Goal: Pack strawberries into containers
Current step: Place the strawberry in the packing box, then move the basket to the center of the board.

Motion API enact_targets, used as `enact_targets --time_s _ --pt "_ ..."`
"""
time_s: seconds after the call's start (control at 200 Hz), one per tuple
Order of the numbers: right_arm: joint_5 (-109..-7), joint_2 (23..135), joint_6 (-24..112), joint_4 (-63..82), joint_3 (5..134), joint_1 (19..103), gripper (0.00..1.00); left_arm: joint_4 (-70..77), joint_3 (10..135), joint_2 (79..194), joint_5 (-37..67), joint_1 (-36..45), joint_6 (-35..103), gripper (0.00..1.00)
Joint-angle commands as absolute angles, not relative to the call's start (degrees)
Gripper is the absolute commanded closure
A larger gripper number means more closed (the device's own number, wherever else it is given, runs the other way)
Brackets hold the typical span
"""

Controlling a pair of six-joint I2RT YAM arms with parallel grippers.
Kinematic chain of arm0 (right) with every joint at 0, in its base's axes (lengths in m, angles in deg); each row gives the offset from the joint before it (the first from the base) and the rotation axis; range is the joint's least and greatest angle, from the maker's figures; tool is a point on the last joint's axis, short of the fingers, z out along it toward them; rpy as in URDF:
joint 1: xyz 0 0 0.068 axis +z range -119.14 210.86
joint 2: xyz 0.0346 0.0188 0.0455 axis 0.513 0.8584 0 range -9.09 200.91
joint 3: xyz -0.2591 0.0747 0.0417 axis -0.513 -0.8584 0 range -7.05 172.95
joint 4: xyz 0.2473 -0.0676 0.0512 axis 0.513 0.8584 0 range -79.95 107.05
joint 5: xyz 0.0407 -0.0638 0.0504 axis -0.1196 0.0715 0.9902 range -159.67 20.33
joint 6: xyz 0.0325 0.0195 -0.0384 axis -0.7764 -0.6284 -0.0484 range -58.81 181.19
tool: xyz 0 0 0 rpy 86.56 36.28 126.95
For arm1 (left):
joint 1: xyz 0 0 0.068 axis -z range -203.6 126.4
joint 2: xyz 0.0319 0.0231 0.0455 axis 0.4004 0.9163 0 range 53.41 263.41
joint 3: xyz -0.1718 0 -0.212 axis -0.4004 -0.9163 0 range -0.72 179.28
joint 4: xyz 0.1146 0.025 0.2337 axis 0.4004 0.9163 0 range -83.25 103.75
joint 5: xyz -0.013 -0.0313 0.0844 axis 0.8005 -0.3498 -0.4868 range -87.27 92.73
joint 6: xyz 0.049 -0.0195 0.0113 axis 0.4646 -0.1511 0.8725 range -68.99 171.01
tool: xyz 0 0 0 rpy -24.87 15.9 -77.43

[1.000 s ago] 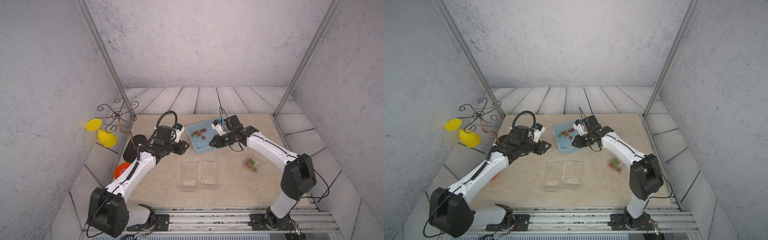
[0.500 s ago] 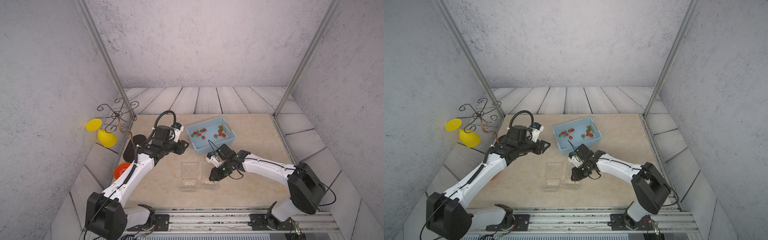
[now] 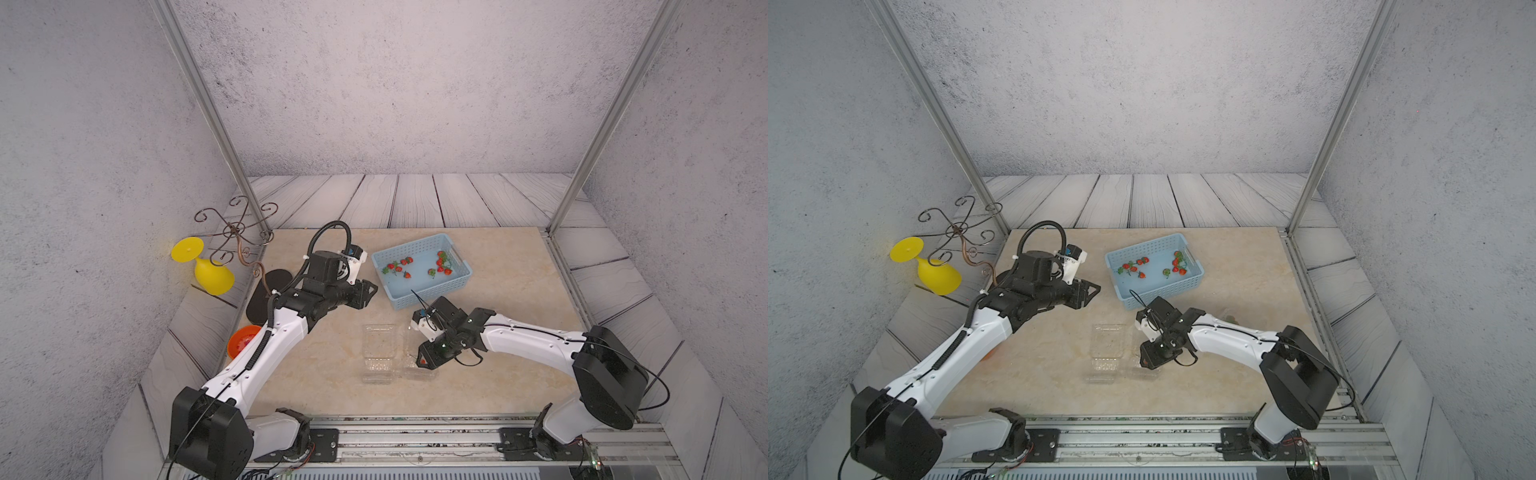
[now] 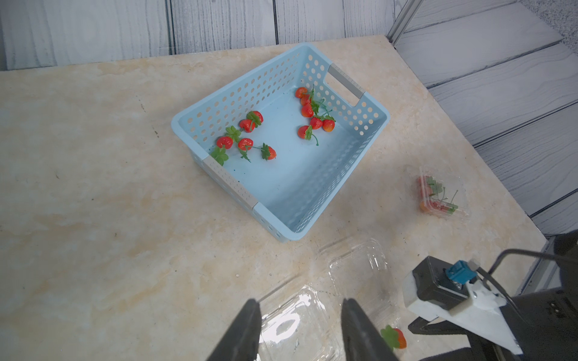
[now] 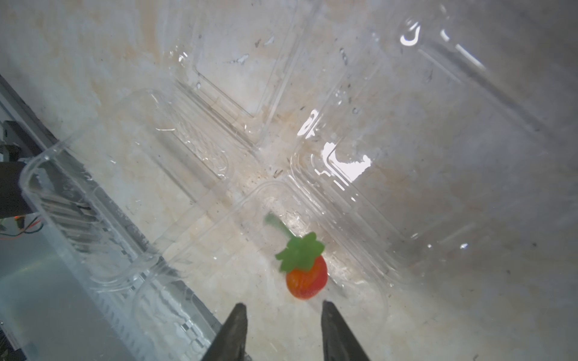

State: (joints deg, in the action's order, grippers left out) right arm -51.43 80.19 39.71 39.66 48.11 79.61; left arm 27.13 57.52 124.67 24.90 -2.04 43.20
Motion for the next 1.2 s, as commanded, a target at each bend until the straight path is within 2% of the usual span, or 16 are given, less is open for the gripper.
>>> enact_targets --time_s 0.0,0.15,0.365,0.646,0.821,1.011,1.191 --pt "-55.42 79.06 39.39 41.96 48.92 79.82 0.56 27.03 57.68 123.54 25.05 -1.72 43.51 0.54" --pt "-60.25 78.43 40.50 46.06 53.72 78.35 0.56 27.05 57.59 123.57 25.05 -1.72 43.45 0.54" --pt "-61.63 81.08 42.90 45.60 61.03 72.51 0.56 27.13 57.57 123.63 24.79 -1.63 43.70 0.54" --pt "-65.62 98.01 46.03 44.54 77.12 64.32 0.54 26.88 57.53 124.46 24.87 -1.63 43.77 0.54" --pt "-60.87 110.15 48.21 43.98 90.69 61.80 0.51 26.60 57.53 125.30 25.49 -1.63 43.89 0.54" --pt "-56.04 123.85 54.65 52.65 109.60 61.72 0.48 26.66 57.48 125.73 25.18 -1.65 44.74 0.54" --pt "-54.74 125.99 56.00 56.60 115.49 61.62 0.49 26.83 57.49 126.51 24.87 -1.71 45.12 0.54"
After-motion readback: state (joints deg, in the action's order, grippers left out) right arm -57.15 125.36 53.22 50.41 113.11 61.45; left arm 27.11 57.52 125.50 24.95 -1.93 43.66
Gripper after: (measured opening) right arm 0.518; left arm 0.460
